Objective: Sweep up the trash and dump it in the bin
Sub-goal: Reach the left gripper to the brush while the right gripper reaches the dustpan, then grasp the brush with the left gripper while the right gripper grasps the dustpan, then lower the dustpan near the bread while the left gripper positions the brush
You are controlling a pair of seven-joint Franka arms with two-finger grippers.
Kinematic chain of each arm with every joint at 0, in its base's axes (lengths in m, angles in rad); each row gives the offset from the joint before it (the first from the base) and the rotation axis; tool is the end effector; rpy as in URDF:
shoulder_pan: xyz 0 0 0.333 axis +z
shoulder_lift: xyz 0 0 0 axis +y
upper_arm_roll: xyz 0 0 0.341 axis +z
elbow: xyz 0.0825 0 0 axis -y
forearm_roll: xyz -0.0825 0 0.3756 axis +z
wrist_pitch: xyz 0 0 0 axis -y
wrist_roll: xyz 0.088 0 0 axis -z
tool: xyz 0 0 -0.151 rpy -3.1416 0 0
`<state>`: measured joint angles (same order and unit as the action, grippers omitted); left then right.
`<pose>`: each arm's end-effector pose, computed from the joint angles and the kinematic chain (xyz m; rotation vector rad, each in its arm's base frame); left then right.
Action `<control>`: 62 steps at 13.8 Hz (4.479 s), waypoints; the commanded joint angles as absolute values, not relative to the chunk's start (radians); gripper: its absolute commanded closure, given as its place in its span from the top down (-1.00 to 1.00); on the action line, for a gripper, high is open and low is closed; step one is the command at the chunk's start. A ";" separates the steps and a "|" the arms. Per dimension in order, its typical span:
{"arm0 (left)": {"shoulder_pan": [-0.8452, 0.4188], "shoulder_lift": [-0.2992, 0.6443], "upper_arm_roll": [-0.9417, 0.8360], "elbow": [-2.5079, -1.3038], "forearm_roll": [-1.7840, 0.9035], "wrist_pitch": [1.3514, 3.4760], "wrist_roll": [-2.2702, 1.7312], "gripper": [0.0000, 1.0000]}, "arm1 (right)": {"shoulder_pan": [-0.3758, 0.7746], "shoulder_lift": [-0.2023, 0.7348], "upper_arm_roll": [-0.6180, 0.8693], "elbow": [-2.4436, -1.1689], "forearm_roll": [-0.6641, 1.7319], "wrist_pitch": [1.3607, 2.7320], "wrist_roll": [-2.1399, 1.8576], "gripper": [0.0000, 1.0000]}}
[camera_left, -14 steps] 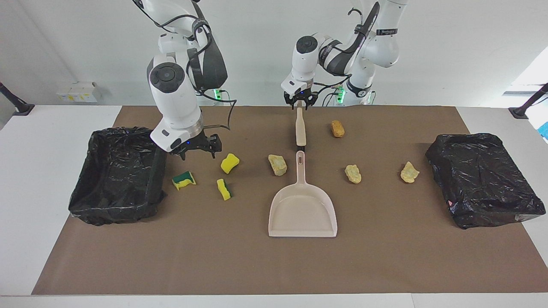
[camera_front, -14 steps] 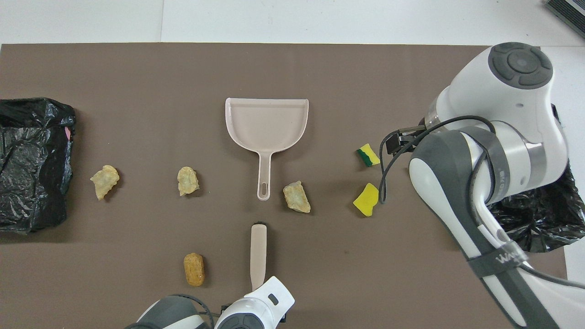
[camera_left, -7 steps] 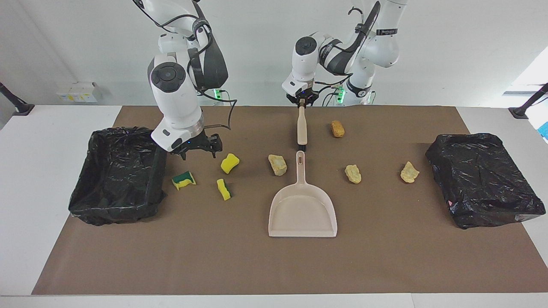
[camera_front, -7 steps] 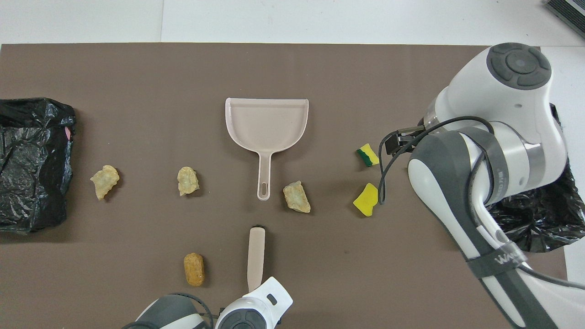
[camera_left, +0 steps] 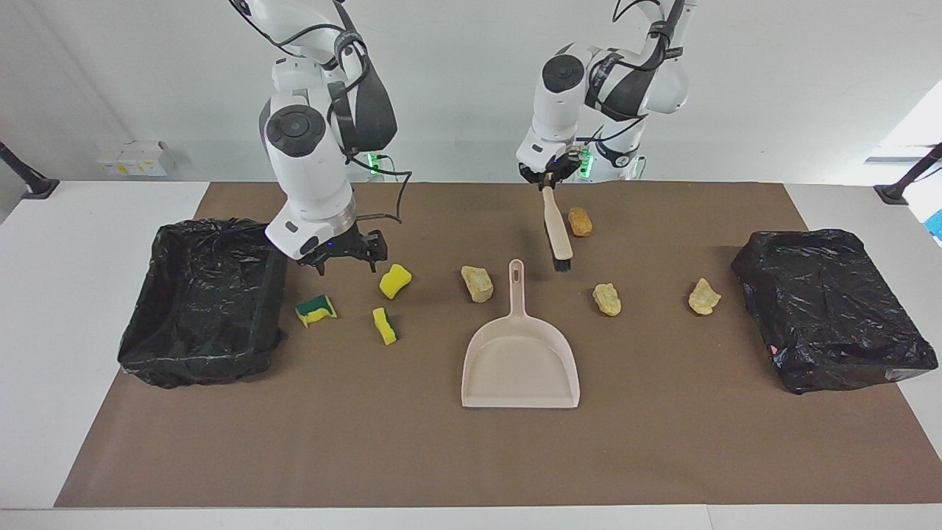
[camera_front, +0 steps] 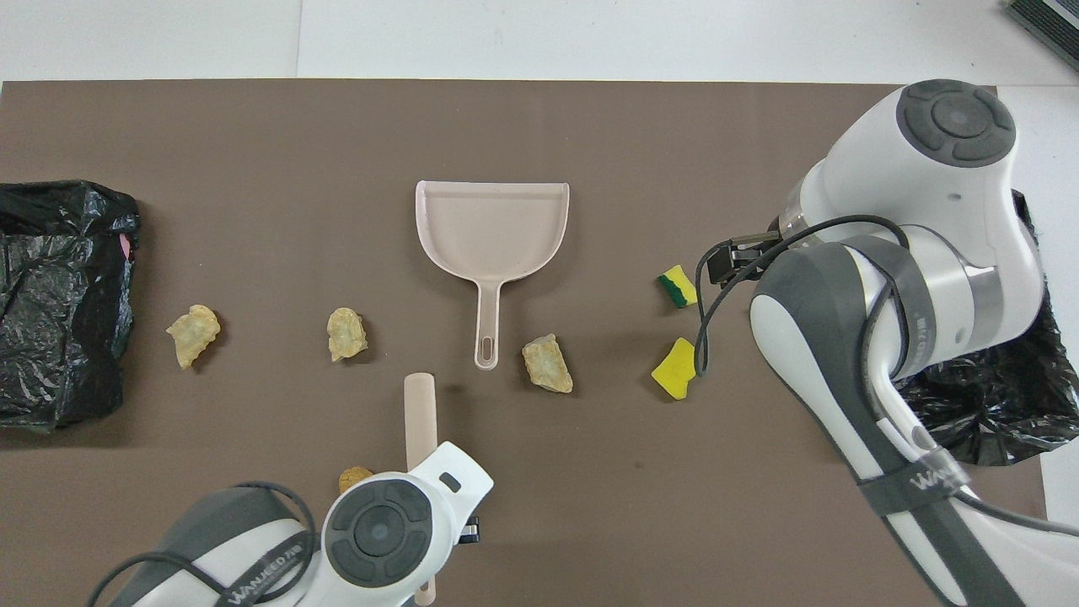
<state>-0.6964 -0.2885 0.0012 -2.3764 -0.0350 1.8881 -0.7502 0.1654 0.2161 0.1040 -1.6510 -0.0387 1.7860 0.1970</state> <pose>0.3089 -0.2630 0.4040 -3.0209 -0.1045 0.2597 0.5927 0.1540 0.4606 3.1038 0.1252 -0.1153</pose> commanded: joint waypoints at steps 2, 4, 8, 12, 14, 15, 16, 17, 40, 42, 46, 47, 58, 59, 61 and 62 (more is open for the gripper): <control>-0.515 -0.292 -0.008 -2.376 0.075 1.881 -0.672 -1.00 | 0.274 0.216 0.107 -1.672 -0.014 1.859 0.348 1.00; -0.366 -0.267 -0.006 -2.378 0.087 1.907 -0.510 -1.00 | 0.363 0.251 0.107 -1.671 -0.014 1.926 0.489 1.00; -0.111 -0.241 -0.008 -2.372 0.116 1.977 -0.269 -1.00 | 0.504 0.369 0.107 -1.597 -0.031 2.019 0.664 1.00; -0.012 -0.158 -0.006 -2.260 0.170 1.964 -0.209 -1.00 | 0.580 0.511 0.106 -1.480 -0.092 2.092 0.750 1.00; 0.030 -0.153 -0.006 -2.255 0.198 1.965 -0.207 -1.00 | 0.583 0.512 0.107 -1.489 -0.097 2.135 0.750 0.89; 0.040 -0.149 -0.006 -2.256 0.250 1.960 -0.207 -1.00 | 0.584 0.511 0.107 -1.514 -0.097 2.147 0.752 0.89; 0.043 -0.135 -0.006 -2.260 0.273 1.960 -0.207 -1.00 | 0.598 0.512 0.107 -1.528 -0.098 2.149 0.753 0.82; 0.049 -0.124 -0.008 -2.266 0.273 1.962 -0.206 -1.00 | 0.615 0.515 0.106 -1.538 -0.106 2.146 0.753 0.66; -0.241 -0.186 -0.014 -2.378 0.014 1.890 -0.058 -1.00 | 0.477 0.312 0.104 -1.574 -0.158 1.870 0.280 -1.00; -0.287 -0.186 -0.014 -2.375 0.003 1.884 -0.116 -1.00 | 0.450 0.273 0.104 -1.585 -0.158 1.795 0.115 -1.00; -0.258 -0.231 -0.005 -2.300 0.012 1.675 -0.175 -1.00 | 0.454 0.221 0.103 -1.634 -0.160 1.709 -0.310 -1.00; -0.223 -0.260 -0.006 -2.301 0.014 1.663 -0.186 -1.00 | 0.450 0.216 0.104 -1.649 -0.160 1.709 -0.424 -1.00; -0.225 -0.195 -0.011 -2.407 0.014 1.959 -0.290 -1.00 | 0.434 0.256 0.104 -1.703 -0.216 1.819 -1.017 -1.00; -0.224 -0.183 -0.012 -2.405 0.012 1.976 -0.281 -1.00 | 0.433 0.256 0.103 -1.704 -0.218 1.821 -1.043 -1.00; -0.225 -0.143 -0.014 -2.402 0.005 2.037 -0.236 -1.00 | 0.442 0.265 0.103 -1.704 -0.218 1.841 -1.042 -1.00; -0.225 -0.123 -0.015 -2.401 0.003 2.046 -0.224 -1.00 | 0.443 0.274 0.103 -1.703 -0.218 1.853 -1.040 -1.00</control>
